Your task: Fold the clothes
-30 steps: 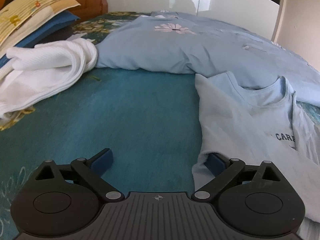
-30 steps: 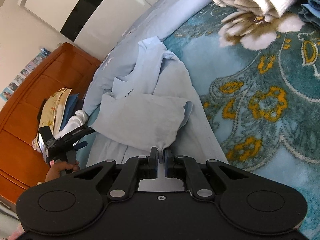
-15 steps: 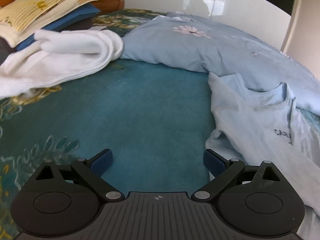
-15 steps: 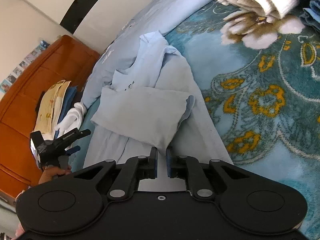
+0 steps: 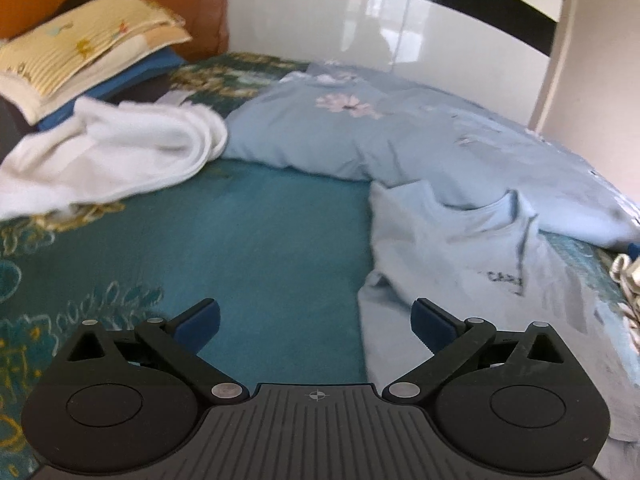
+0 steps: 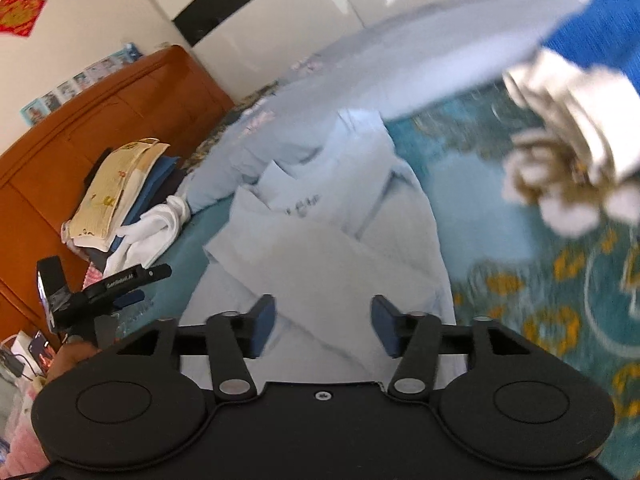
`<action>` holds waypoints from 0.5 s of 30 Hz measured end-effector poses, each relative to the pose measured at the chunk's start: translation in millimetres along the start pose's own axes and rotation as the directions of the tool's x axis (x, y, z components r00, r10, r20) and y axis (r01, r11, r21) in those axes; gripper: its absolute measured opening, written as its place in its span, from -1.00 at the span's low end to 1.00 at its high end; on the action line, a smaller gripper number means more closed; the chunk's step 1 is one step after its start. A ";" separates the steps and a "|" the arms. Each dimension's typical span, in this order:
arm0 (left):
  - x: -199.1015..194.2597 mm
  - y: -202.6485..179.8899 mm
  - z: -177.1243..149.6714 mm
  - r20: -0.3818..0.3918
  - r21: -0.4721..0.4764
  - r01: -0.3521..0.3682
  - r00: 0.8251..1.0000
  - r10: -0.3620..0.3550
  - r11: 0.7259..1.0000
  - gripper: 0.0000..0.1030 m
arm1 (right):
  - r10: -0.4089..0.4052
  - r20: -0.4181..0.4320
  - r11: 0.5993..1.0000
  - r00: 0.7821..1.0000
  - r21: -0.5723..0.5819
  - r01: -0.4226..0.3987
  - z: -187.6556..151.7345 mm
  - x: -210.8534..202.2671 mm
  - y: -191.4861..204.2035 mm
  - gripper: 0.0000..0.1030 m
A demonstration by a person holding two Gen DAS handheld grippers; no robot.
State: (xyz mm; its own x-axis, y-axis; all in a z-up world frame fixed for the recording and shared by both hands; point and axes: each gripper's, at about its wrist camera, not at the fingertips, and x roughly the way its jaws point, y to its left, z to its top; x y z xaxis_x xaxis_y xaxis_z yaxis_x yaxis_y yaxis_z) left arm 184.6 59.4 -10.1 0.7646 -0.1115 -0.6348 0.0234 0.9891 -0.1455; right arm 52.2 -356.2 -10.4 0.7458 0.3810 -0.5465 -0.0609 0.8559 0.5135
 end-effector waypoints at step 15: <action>-9.8 -9.0 5.2 0.046 0.070 0.030 0.998 -0.033 0.997 1.00 | 0.027 0.073 0.977 0.997 -0.212 -0.011 35.1 17.3 30.3 0.89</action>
State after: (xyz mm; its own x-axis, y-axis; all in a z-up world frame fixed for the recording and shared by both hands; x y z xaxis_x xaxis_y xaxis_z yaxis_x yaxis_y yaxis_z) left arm 180.2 52.1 1.4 0.7924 -0.1398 -0.5937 0.0915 0.9896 -0.1109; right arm 86.6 -335.9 18.9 0.7902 0.3774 -0.4828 -0.2081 0.9063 0.3679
